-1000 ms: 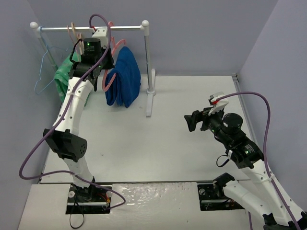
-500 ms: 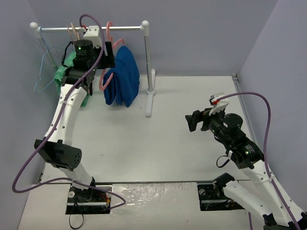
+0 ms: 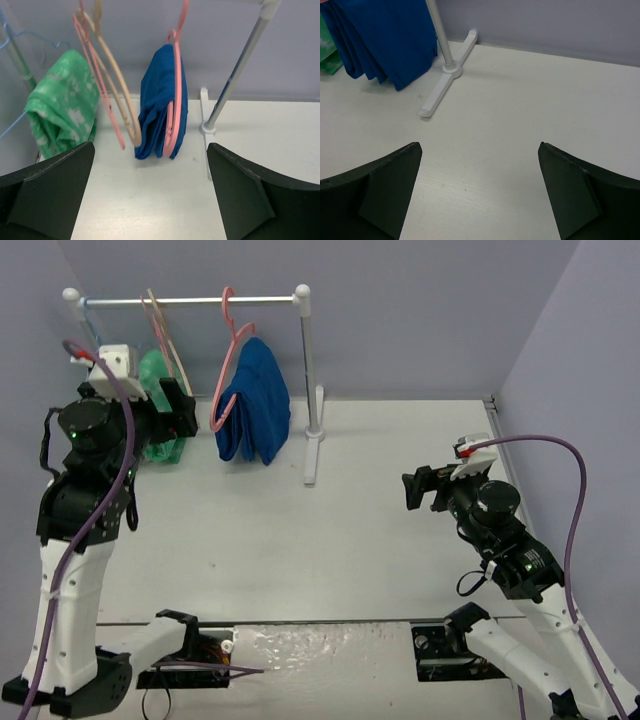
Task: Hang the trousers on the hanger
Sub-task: Reset both arms
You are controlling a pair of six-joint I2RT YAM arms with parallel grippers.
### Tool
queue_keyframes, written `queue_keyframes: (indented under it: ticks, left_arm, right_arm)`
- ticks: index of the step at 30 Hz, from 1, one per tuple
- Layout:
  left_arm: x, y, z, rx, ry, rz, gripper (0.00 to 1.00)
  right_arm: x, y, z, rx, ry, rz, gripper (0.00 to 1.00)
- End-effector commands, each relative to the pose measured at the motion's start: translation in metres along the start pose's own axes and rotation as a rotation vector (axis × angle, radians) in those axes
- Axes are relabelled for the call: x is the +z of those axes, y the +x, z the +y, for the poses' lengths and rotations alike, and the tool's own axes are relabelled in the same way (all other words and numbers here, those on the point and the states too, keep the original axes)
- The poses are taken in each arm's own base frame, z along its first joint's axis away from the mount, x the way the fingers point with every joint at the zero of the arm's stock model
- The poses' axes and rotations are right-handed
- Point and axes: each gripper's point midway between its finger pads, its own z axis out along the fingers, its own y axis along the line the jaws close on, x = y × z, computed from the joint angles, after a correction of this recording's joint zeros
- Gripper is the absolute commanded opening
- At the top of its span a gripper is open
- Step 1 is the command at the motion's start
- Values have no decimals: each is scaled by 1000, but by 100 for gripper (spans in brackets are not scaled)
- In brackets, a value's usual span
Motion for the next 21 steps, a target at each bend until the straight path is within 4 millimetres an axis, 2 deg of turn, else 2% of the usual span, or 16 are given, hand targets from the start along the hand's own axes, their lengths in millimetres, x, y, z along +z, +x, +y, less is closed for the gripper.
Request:
queue_keyframes:
  ticks: [1, 4, 9, 13, 15, 21]
  left_arm:
    - [-42, 61, 36, 6, -149, 110, 97]
    - [-76, 98, 54, 18, -201, 130, 97]
    - [-106, 138, 67, 5, -229, 119, 97]
    - [-110, 158, 69, -17, -233, 125, 97]
    - [-104, 173, 69, -39, -235, 139, 97]
    - [-93, 190, 64, -80, -212, 123, 97]
  right_arm:
    - [-11, -24, -15, 34, 81, -95, 100]
    - [-17, -23, -19, 39, 93, -113, 100]
    - [-28, -20, -26, 56, 122, -144, 100]
    - [-36, -19, -32, 64, 142, -168, 100]
    - [-38, -17, -33, 67, 144, -172, 100]
    - [-37, -13, -33, 67, 147, -166, 100]
